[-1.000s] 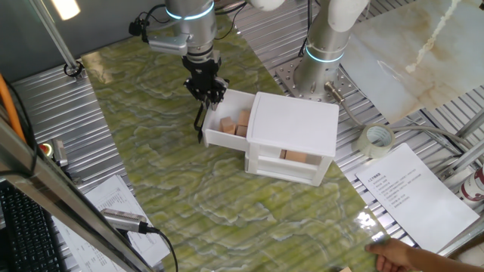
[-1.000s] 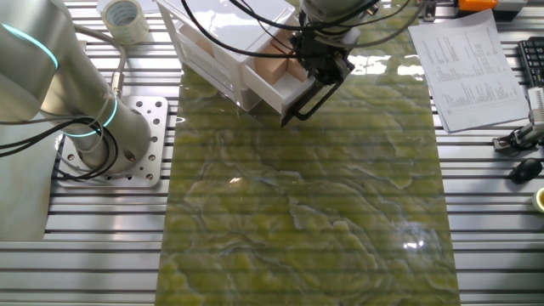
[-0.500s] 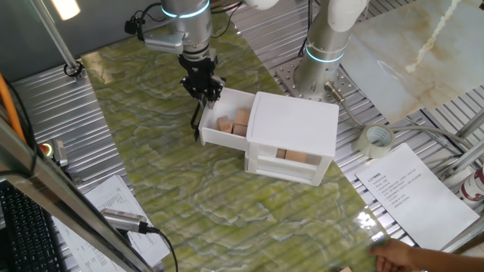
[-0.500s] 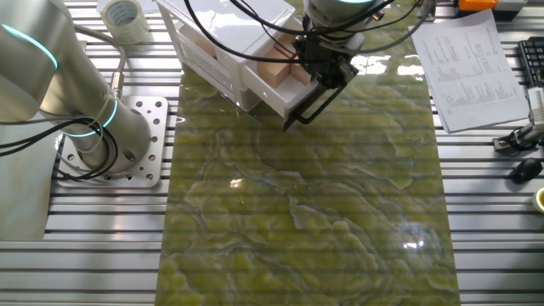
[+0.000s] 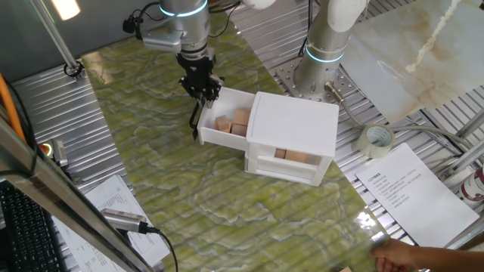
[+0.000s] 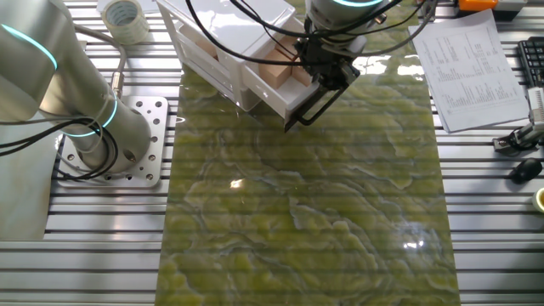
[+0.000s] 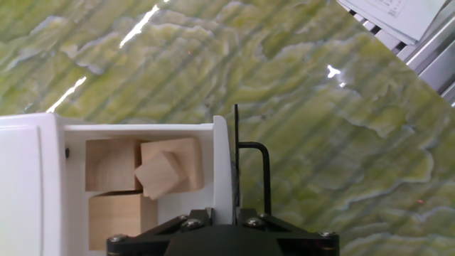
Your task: Take something out of a drawer
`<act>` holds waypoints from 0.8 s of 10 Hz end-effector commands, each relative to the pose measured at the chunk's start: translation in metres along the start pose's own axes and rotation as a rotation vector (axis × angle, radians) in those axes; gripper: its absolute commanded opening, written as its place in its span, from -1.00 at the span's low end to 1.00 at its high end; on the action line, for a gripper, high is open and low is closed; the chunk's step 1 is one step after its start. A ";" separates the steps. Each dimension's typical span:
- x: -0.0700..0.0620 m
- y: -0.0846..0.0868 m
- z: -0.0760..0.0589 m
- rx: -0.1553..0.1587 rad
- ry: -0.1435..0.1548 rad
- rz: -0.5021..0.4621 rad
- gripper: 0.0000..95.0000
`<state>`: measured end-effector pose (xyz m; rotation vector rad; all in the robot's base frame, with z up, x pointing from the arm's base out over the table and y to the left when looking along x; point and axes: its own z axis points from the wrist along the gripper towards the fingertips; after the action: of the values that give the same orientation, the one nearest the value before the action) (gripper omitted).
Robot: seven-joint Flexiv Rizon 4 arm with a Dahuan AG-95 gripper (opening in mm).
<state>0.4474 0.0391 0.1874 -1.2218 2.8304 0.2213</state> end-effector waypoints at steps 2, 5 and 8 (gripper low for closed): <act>0.001 -0.001 0.001 0.006 -0.001 -0.004 -1.00; 0.000 0.000 0.000 0.029 -0.009 0.001 -0.60; 0.000 0.000 0.000 0.032 -0.013 -0.004 -0.20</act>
<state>0.4483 0.0395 0.1888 -1.2087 2.8127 0.1853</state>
